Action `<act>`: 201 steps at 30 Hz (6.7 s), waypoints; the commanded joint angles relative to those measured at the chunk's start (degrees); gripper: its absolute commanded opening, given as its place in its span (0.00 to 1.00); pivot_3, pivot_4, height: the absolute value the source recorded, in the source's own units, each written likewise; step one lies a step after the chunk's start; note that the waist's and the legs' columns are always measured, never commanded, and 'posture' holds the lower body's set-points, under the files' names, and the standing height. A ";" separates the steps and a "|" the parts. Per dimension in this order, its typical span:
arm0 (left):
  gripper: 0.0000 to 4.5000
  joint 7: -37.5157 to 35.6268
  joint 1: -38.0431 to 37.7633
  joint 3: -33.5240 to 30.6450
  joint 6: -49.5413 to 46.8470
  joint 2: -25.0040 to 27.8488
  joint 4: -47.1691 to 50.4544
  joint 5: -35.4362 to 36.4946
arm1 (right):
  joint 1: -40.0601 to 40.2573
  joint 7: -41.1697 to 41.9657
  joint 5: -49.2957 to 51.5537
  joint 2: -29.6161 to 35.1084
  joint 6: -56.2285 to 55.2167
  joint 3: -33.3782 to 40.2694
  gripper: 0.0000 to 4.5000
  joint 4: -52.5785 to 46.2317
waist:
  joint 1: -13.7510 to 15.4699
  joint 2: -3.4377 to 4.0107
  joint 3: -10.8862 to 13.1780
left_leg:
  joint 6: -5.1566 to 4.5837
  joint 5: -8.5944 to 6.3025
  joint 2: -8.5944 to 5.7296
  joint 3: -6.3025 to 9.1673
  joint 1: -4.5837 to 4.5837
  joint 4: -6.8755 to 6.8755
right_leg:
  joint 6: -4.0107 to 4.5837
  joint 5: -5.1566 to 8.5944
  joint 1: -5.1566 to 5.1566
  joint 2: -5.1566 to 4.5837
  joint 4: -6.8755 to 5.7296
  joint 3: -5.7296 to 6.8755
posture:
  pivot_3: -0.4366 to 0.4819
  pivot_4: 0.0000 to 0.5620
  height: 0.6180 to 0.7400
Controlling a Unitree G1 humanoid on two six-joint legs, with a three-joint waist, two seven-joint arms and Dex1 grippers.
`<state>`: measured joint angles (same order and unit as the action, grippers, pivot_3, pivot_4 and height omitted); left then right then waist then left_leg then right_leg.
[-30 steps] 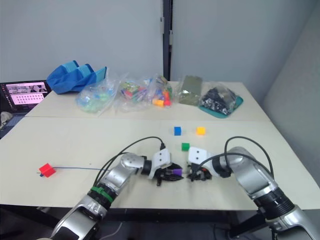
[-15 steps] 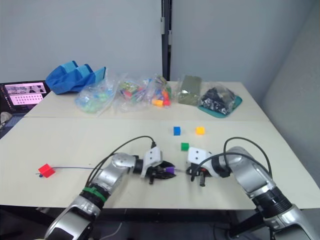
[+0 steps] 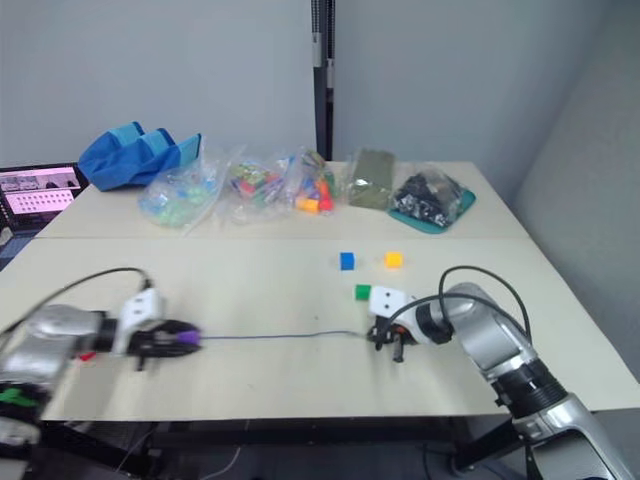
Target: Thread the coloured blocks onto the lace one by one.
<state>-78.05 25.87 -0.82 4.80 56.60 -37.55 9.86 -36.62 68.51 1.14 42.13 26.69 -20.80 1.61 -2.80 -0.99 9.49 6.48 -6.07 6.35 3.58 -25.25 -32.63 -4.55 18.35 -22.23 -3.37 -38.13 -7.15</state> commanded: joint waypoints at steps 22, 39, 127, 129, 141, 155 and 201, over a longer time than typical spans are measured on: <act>0.99 -3.35 10.53 -5.66 3.79 -2.78 0.77 5.56 | -4.70 2.64 0.40 -3.92 2.61 -1.19 0.00 -4.43 | 2.66 -0.03 0.02 | 0.06 0.02 0.02 -0.08 -0.08 0.09 | 0.02 0.00 -0.07 -0.01 -0.02 0.04 | 0.48 0.27 1.00; 0.99 2.72 6.74 11.45 3.66 -34.22 12.07 2.64 | -8.93 6.71 -3.25 -2.36 7.32 -8.67 0.00 -7.91 | 1.80 -0.04 0.02 | 0.00 0.00 0.02 -0.04 -0.09 -0.15 | 0.01 -0.01 -0.01 0.02 -0.09 0.00 | 0.48 0.27 1.00; 0.00 12.54 3.27 9.55 -7.45 -43.15 20.39 4.50 | -16.08 -48.36 6.17 -23.64 -18.94 29.46 0.99 48.08 | 0.31 -0.01 -0.02 | 0.00 0.03 -0.09 0.12 -0.05 -0.07 | -0.07 -0.07 0.16 -0.04 0.03 0.03 | 0.48 0.27 1.00; 0.00 12.83 2.62 9.68 -7.70 -42.67 21.13 4.52 | -18.33 -48.45 5.58 -24.11 -21.74 29.38 0.99 53.48 | 0.15 0.00 -0.01 | -0.01 0.03 -0.09 0.12 -0.04 -0.06 | -0.07 -0.07 0.16 -0.04 0.03 0.03 | 0.48 0.27 1.00; 0.00 14.09 1.78 10.47 -8.41 -42.16 22.01 4.27 | -23.02 -50.65 4.77 -24.24 -31.37 31.24 0.26 66.98 | 0.16 0.01 0.00 | 0.00 0.03 -0.09 0.12 -0.04 -0.04 | -0.07 -0.07 0.15 -0.04 0.02 0.03 | 0.48 0.27 1.00; 0.00 11.54 2.69 10.22 -5.53 -41.31 16.83 4.70 | 14.54 -50.91 18.76 -25.02 -2.31 32.12 0.26 -7.47 | 0.95 0.12 -0.02 | 0.00 0.03 -0.10 0.19 -0.12 -0.03 | -0.09 -0.03 0.11 -0.03 0.03 0.06 | 0.48 0.27 1.00; 0.00 6.95 1.61 9.21 -6.67 -37.46 19.00 5.54 | 10.06 -12.92 23.94 21.08 16.53 12.59 0.99 -24.31 | 0.08 0.10 -0.01 | -0.21 -0.11 -0.10 0.13 -0.14 -0.12 | -0.09 0.03 0.09 -0.06 0.14 -0.03 | 0.48 0.27 1.00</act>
<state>-71.38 27.77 7.73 -1.47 19.40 -22.06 14.94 -23.07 47.93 30.10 61.96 51.24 -4.19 -26.69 -2.72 -0.88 9.48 6.27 -6.18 6.25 3.70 -25.38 -32.76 -4.65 18.38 -22.13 -3.43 -37.99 -7.16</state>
